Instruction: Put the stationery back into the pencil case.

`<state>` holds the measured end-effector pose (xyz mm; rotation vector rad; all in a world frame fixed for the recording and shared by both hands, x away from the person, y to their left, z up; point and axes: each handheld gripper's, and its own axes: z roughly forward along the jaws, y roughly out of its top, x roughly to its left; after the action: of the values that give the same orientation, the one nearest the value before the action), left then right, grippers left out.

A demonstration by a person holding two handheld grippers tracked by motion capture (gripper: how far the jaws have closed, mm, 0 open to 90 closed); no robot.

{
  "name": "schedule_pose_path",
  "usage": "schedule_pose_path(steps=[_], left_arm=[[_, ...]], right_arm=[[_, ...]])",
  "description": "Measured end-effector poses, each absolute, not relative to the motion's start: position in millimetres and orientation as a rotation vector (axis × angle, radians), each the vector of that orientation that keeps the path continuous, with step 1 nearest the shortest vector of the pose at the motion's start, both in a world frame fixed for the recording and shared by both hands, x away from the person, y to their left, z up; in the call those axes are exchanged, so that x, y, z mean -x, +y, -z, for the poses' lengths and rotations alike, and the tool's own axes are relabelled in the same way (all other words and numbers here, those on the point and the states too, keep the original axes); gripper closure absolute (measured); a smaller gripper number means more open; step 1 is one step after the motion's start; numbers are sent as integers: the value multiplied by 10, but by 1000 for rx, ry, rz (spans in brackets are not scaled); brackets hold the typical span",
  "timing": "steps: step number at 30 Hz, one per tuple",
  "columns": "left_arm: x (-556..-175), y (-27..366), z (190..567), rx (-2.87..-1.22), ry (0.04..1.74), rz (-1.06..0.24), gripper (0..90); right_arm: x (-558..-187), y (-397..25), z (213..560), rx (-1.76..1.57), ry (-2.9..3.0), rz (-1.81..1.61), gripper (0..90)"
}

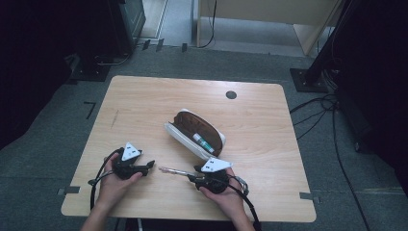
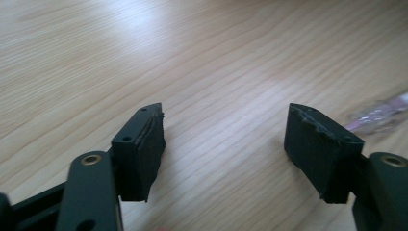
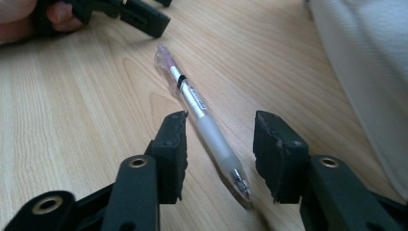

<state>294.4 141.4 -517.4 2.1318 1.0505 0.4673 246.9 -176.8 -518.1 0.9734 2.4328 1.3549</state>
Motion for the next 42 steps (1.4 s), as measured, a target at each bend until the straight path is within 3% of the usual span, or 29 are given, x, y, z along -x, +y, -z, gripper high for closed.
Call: schedule_pose_path(steps=[4,6,10,23,42], left_arm=[[-2911,1586,5177,-2110,1144,-492,217],[-2871,1664,5180,-2109,1185,-497,132],[-2778,1770,5182,-2087,1244,-518,95],[-2800,1842,5186,-2056,1319,-544,57],[-2816,1826,5188,-2068,1318,-539,25]], right_arm=[[-2490,-1721,5198,-956,2458,-1320,607],[-2496,-1700,5211,-951,2468,-1301,624],[-2492,-1679,5214,-932,2486,-1269,650],[-2381,-1600,5218,-905,2495,-1218,758],[-2292,-1529,5210,-954,2456,-1204,814]])
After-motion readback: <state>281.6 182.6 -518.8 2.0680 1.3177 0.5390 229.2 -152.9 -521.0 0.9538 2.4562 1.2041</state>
